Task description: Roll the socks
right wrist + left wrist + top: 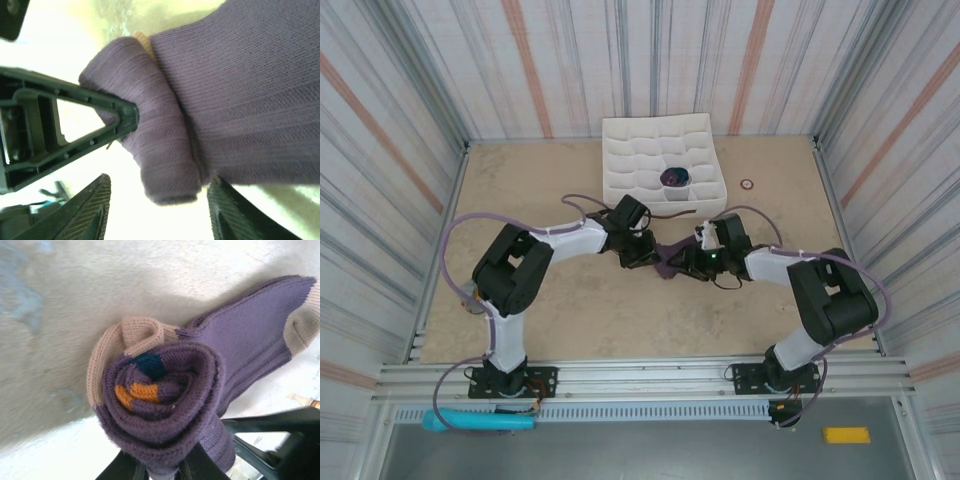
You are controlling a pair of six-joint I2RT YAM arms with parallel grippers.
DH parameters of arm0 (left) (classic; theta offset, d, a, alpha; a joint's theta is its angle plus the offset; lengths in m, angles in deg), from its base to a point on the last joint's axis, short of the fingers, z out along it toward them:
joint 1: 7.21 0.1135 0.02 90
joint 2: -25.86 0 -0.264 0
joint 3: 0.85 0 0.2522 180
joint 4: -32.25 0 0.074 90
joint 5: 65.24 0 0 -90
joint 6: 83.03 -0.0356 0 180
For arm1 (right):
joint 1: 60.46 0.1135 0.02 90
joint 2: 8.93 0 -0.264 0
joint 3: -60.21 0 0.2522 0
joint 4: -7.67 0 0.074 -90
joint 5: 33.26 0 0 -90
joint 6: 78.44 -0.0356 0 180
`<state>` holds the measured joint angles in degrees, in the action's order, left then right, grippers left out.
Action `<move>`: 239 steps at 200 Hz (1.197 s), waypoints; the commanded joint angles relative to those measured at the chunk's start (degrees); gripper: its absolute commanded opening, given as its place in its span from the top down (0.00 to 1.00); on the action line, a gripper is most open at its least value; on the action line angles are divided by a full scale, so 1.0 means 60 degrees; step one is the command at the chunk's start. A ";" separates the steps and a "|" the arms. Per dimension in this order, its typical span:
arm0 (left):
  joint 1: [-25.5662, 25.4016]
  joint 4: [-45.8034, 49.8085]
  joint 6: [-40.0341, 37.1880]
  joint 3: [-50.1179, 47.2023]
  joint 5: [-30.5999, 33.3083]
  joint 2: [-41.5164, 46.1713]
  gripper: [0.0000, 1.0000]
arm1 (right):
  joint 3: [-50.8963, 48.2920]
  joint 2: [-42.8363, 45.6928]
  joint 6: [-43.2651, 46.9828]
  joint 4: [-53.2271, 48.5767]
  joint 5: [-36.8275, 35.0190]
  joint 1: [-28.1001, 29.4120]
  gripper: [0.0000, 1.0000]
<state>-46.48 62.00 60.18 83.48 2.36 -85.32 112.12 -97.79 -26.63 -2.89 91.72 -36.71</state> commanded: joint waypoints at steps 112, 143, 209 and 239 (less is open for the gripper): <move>0.0171 0.2674 0.0028 0.0090 0.0159 0.0481 1.00 | -0.0288 0.1281 0.4881 -0.0314 -1.0219 0.5957 0.40; 0.0230 0.2767 0.0012 0.0205 -0.0023 0.0380 1.00 | -0.0416 0.0550 0.5477 0.0633 -1.1216 0.6631 0.40; 0.0275 0.2887 -0.0082 0.0397 -0.0336 0.0154 1.00 | 0.0211 -0.1355 0.5849 0.1297 -1.3095 0.7345 0.40; 0.0289 0.2869 -0.0107 0.0386 -0.0458 0.0059 1.00 | 0.0489 -0.1873 0.5738 0.1253 -1.3574 0.7409 0.42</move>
<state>-45.01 76.05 60.20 85.03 1.12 -83.13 113.34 -106.60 6.77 3.86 14.76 7.37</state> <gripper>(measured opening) 0.148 0.595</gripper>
